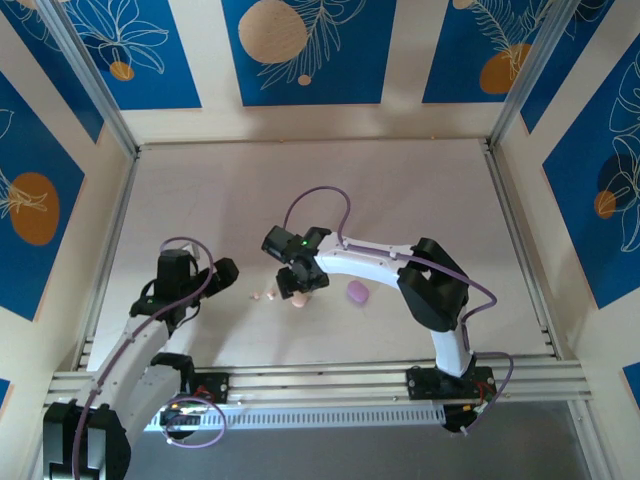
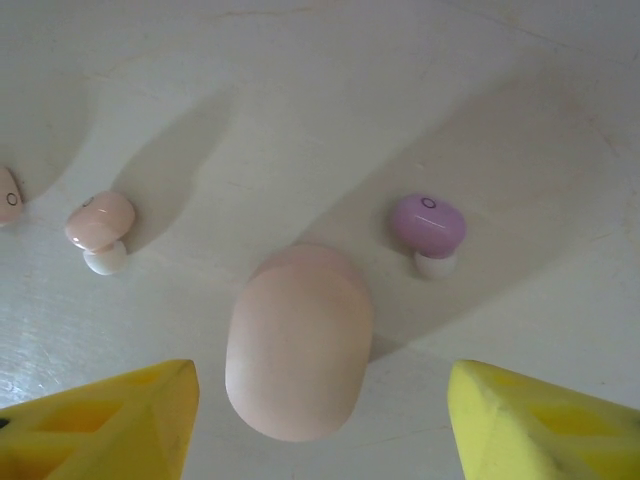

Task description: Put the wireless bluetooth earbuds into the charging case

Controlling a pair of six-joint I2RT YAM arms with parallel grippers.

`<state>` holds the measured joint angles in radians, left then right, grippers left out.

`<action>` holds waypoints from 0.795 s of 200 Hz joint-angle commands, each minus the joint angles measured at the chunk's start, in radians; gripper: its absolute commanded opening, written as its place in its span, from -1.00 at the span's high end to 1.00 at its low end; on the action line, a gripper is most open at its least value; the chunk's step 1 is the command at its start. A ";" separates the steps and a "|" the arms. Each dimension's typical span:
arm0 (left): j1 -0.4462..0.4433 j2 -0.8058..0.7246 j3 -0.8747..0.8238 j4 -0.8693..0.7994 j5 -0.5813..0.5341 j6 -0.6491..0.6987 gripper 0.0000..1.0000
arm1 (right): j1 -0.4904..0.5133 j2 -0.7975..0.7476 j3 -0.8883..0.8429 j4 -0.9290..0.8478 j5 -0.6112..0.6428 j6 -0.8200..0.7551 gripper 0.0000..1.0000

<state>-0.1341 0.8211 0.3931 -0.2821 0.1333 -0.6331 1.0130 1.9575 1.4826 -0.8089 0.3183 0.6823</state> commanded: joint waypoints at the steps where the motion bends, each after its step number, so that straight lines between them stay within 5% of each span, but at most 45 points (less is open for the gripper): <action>1: -0.005 -0.006 -0.008 0.012 0.026 0.024 -0.99 | 0.019 0.024 0.033 -0.036 0.007 0.025 -0.35; 159: -0.005 -0.023 -0.019 0.012 0.048 0.028 -0.99 | 0.040 0.081 0.071 -0.084 0.034 0.059 -0.21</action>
<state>-0.1341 0.8108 0.3859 -0.2771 0.1570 -0.6220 1.0466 2.0148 1.5169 -0.8612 0.3355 0.7189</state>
